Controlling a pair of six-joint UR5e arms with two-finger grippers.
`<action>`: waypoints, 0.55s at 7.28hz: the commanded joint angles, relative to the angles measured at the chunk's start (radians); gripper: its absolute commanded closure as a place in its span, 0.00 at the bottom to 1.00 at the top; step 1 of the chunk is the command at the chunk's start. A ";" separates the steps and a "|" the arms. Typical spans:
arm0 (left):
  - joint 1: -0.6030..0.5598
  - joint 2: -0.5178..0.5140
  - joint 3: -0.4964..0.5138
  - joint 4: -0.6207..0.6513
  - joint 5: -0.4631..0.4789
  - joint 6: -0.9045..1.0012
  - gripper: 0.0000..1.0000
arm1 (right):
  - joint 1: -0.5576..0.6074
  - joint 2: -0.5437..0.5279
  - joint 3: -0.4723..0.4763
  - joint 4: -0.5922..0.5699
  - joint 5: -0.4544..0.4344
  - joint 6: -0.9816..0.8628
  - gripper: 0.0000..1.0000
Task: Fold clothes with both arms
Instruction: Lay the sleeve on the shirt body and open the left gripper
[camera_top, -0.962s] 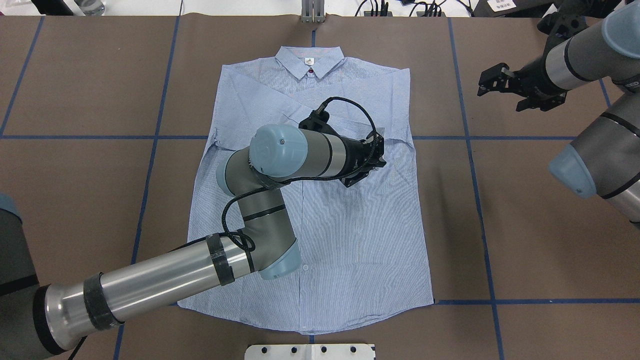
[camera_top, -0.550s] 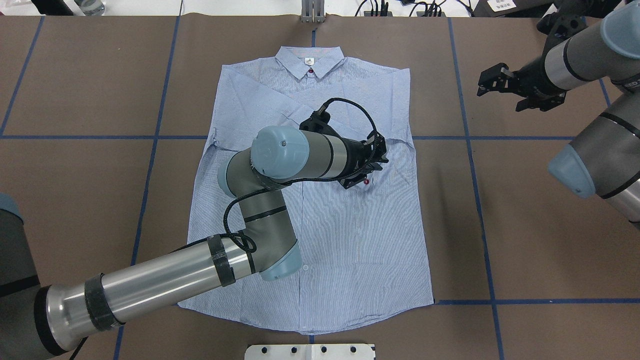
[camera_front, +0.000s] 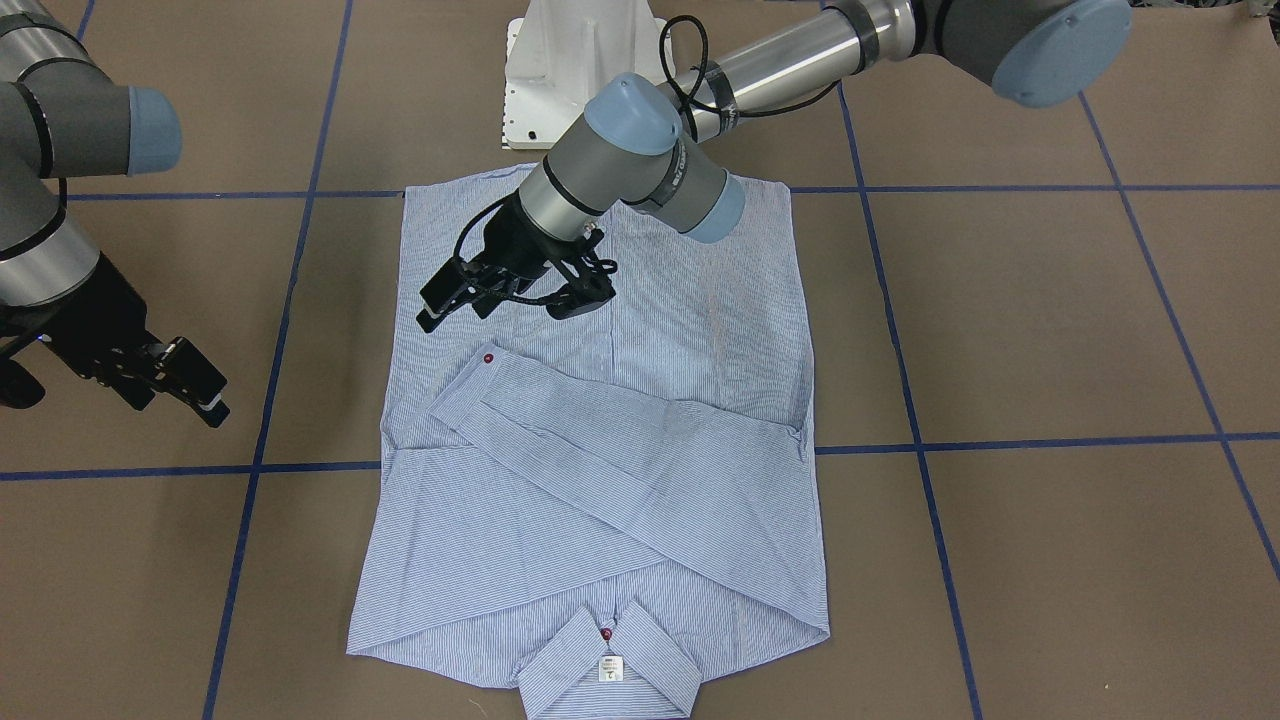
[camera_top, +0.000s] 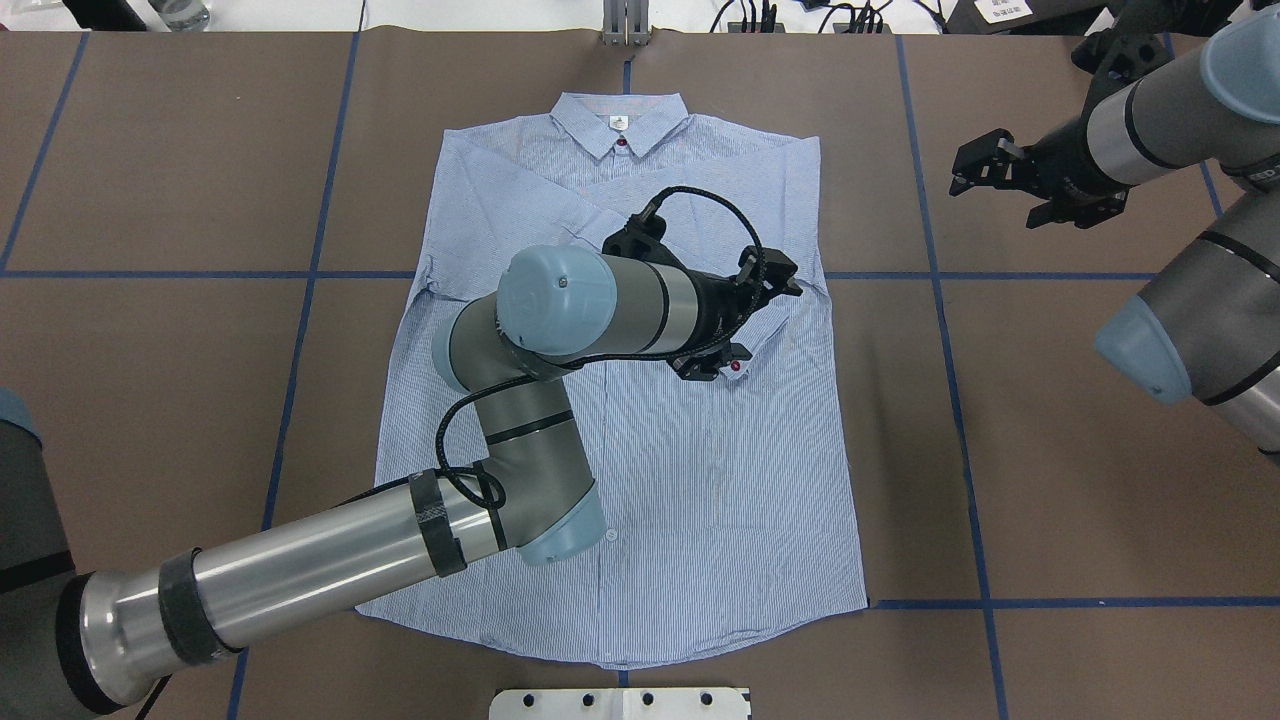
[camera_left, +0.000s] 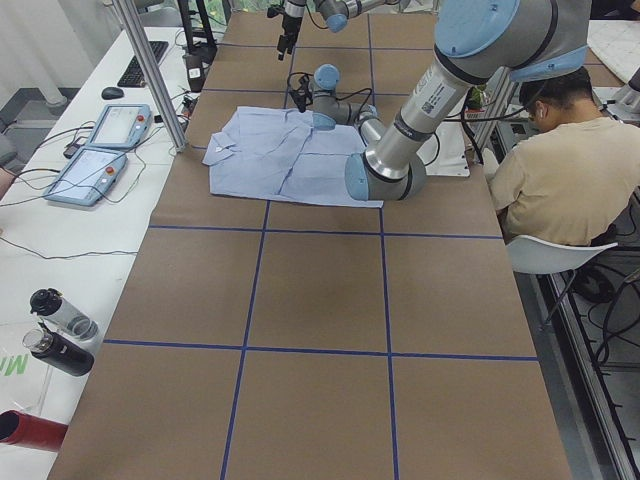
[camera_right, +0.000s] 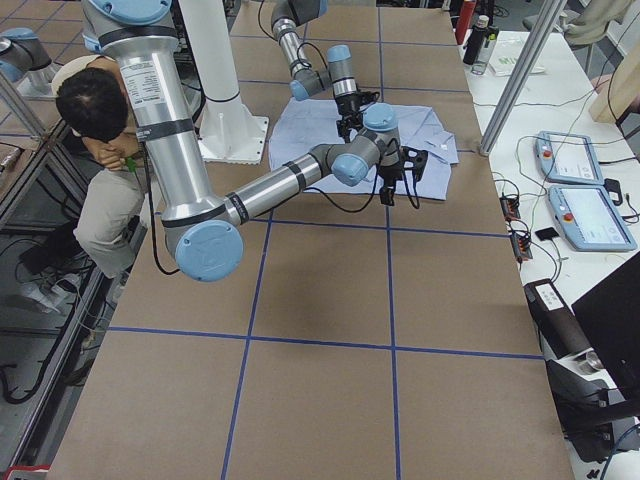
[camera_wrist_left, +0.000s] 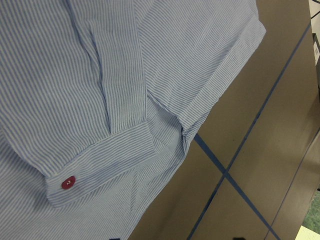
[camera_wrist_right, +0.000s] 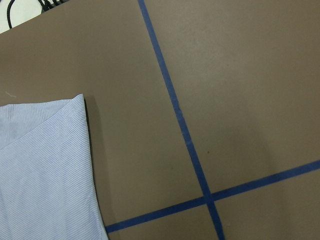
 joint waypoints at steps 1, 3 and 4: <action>-0.002 0.142 -0.219 0.078 -0.006 0.086 0.09 | -0.127 -0.041 0.102 -0.001 -0.060 0.214 0.00; -0.010 0.274 -0.369 0.117 -0.041 0.181 0.09 | -0.380 -0.083 0.219 -0.013 -0.347 0.483 0.06; -0.018 0.318 -0.401 0.117 -0.041 0.216 0.09 | -0.466 -0.115 0.260 -0.013 -0.381 0.586 0.06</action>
